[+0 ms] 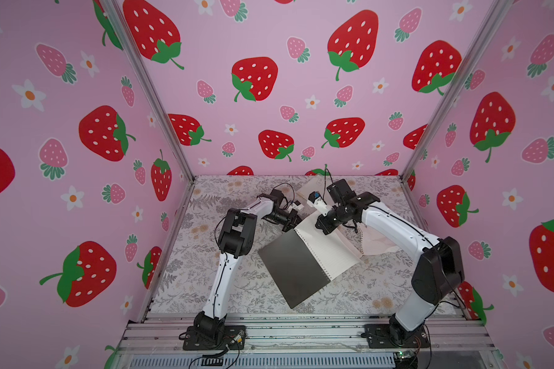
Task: Tear off pages from different notebooks
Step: Tear off the paper from the notebook.
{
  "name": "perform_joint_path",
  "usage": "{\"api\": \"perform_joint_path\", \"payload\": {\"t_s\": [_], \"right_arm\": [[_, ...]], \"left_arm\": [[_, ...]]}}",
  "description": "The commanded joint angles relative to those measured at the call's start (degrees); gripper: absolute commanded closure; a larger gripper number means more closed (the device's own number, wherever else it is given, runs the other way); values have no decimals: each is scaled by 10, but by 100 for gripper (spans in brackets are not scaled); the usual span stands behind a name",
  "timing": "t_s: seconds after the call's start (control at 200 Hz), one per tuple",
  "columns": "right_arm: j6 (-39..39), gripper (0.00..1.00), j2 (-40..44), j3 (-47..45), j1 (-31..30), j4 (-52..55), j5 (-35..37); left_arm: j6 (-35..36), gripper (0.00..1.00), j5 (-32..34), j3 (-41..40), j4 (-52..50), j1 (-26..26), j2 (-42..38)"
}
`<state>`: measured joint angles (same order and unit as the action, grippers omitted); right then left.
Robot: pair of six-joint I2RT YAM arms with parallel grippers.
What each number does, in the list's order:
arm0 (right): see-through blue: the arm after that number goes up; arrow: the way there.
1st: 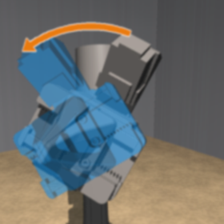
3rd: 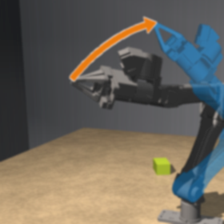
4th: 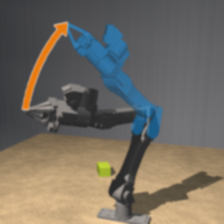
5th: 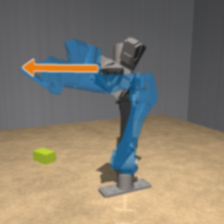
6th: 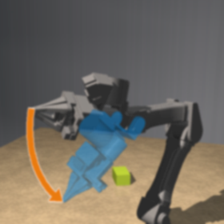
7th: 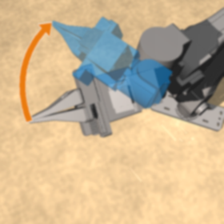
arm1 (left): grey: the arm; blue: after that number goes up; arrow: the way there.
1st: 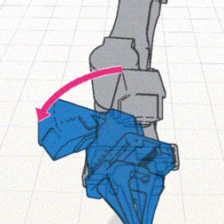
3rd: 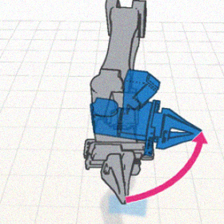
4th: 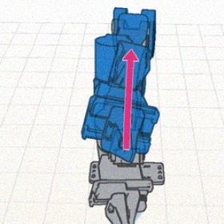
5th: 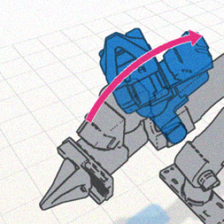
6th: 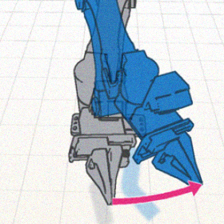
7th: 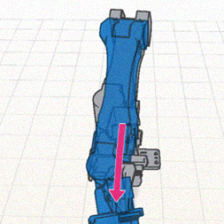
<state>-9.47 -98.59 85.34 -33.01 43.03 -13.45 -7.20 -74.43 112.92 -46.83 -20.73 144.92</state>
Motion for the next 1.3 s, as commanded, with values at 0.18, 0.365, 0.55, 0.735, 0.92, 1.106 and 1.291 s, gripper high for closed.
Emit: {"api": "perform_joint_path", "payload": {"t_s": [0.18,0.365,0.55,0.735,0.92,1.106,1.291], "right_arm": [[-4,100,-11,16,-19,-8,23],[-18,100,-40,18,-76,3,87],[-40,100,-52,5,-136,33,160],[-40,100,-38,-20,-160,61,189],[-19,100,-39,-21,-170,93,205],[6,100,-26,-39,-174,116,203],[41,100,-20,-53,-175,147,187]], "left_arm": [[-31,100,-10,-7,7,-1,10],[-116,98,-17,11,49,-2,27],[-218,100,-21,12,119,-1,37],[-251,100,-20,24,138,0,50],[-253,100,-17,26,133,7,60],[-244,100,-6,35,116,26,63],[-252,100,18,58,100,48,62]]}}
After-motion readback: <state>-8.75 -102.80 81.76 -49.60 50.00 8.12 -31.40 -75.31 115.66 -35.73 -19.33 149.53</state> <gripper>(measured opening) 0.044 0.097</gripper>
